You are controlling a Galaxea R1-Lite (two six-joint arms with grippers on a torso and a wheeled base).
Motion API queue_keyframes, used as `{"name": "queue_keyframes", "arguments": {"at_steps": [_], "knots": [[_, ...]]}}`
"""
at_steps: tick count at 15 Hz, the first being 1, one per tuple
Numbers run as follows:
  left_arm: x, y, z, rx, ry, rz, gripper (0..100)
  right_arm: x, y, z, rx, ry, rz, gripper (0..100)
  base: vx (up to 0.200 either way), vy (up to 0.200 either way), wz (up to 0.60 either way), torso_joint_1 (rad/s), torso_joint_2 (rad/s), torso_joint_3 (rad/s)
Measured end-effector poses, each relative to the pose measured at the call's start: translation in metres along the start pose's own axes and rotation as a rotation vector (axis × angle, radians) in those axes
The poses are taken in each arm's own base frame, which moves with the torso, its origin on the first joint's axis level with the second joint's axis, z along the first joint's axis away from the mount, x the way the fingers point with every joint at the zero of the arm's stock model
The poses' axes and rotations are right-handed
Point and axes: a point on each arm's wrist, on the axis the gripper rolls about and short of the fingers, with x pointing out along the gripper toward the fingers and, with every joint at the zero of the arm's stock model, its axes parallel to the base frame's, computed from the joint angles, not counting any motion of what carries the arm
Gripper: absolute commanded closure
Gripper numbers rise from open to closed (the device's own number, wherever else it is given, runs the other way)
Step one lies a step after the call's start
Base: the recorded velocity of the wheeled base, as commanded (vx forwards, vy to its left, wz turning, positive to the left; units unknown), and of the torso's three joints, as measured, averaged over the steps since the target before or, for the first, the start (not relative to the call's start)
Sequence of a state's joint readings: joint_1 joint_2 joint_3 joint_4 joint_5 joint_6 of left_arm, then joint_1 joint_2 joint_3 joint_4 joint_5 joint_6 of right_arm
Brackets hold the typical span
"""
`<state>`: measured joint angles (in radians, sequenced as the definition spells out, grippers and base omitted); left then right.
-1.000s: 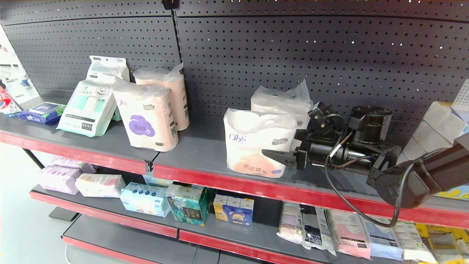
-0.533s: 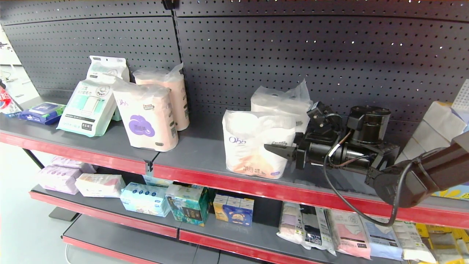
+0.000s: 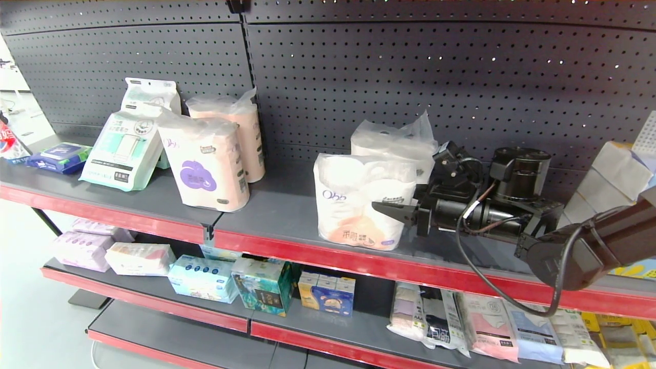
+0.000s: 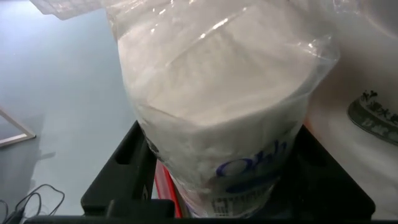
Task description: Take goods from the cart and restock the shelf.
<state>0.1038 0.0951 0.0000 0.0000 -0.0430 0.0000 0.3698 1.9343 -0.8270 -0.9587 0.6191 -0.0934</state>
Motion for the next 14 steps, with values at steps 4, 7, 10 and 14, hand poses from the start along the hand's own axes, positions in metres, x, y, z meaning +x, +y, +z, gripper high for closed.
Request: {"name": "queue_keyframes", "arguments": {"at_steps": [4, 7, 10, 14], "knots": [[0.000, 0.000, 0.000, 0.000, 0.000, 0.000, 0, -0.005, -0.001, 0.002, -0.004, -0.004, -0.009, 100, 0.000, 0.000, 0.00, 0.000, 0.00, 0.000], [0.000, 0.000, 0.000, 0.000, 0.000, 0.000, 0, -0.011, -0.002, 0.002, -0.003, -0.003, -0.019, 100, 0.000, 0.000, 0.00, 0.000, 0.00, 0.000], [0.000, 0.000, 0.000, 0.000, 0.000, 0.001, 0, -0.017, -0.002, 0.001, 0.002, 0.004, -0.030, 100, 0.000, 0.000, 0.00, 0.000, 0.00, 0.000], [0.000, 0.000, 0.000, 0.000, 0.000, 0.000, 0, -0.024, -0.002, -0.001, 0.009, 0.012, -0.041, 100, 0.000, 0.000, 0.00, 0.000, 0.00, 0.000]]}}
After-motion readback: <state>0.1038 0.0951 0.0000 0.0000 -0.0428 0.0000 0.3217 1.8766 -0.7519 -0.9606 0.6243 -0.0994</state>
